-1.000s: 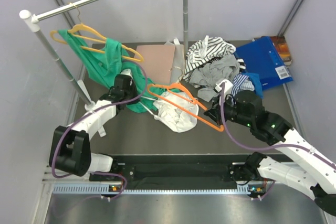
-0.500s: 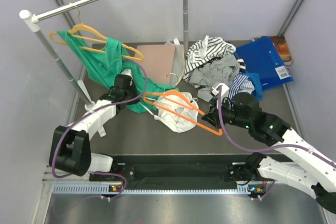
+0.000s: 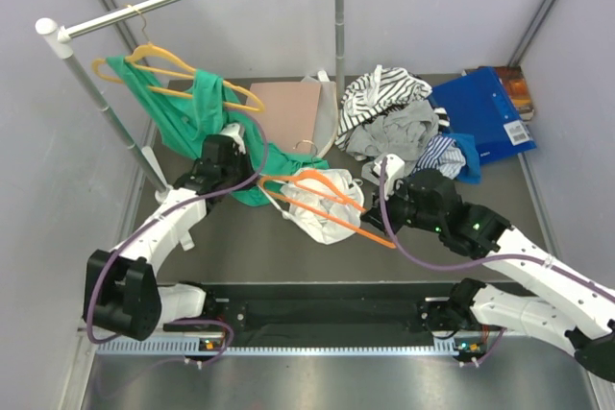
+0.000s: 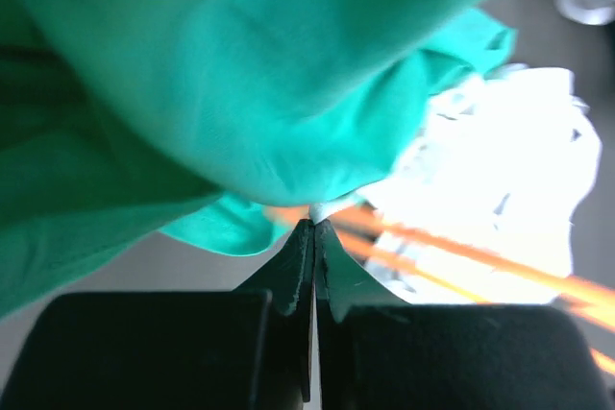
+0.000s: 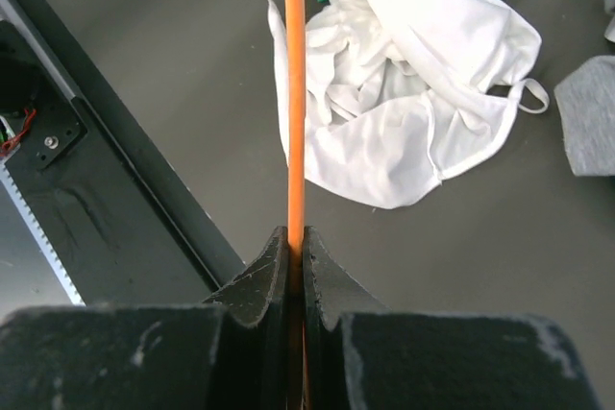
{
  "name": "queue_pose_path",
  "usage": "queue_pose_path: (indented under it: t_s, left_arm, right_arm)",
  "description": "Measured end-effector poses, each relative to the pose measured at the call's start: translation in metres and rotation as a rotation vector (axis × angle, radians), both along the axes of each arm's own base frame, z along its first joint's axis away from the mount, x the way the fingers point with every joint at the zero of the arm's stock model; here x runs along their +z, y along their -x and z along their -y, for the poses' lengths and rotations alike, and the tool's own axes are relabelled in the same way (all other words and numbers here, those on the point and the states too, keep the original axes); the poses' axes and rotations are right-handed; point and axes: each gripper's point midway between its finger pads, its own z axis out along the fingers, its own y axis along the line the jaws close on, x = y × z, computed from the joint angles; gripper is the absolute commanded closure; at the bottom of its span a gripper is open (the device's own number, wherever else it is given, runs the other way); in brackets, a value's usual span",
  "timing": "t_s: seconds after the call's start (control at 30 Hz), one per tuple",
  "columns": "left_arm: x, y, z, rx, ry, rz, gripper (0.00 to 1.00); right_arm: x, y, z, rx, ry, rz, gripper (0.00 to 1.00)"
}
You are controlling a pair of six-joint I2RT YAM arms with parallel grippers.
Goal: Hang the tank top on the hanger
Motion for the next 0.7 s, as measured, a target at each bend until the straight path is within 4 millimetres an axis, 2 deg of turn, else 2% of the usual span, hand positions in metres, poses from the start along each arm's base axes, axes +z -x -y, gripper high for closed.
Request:
queue_pose_path:
  t_s: [0.1, 0.33, 0.43, 0.47, 0.5, 0.63, 0.7]
  left_arm:
    - [0.014, 0.001, 0.008, -0.046, 0.028, 0.016, 1.00]
    - [0.056, 0.007, 0.028, -0.148, 0.122, 0.105, 1.00]
    - [0.066, 0.011, 0.032, -0.171, 0.141, 0.125, 1.00]
    - [0.068, 0.011, 0.032, -0.174, 0.141, 0.129, 0.95]
    - [0.068, 0.011, 0.031, -0.171, 0.136, 0.128, 0.68]
    - [0.066, 0.013, 0.024, -0.154, 0.098, 0.114, 0.14]
    - [0.067, 0.017, 0.021, -0.146, 0.085, 0.112, 0.09]
  right_arm:
    - [-0.001, 0.001, -0.009, 0.025, -0.016, 0.003, 1.00]
    - [0.013, 0.000, -0.028, 0.056, -0.088, 0.027, 1.00]
    - [0.016, -0.001, -0.031, 0.055, -0.104, 0.032, 1.00]
    - [0.017, -0.001, -0.031, 0.056, -0.108, 0.032, 1.00]
    - [0.018, -0.001, -0.032, 0.057, -0.110, 0.033, 1.00]
    - [0.021, 0.000, -0.031, 0.050, -0.121, 0.037, 1.00]
    - [0.024, 0.001, -0.031, 0.050, -0.130, 0.043, 1.00]
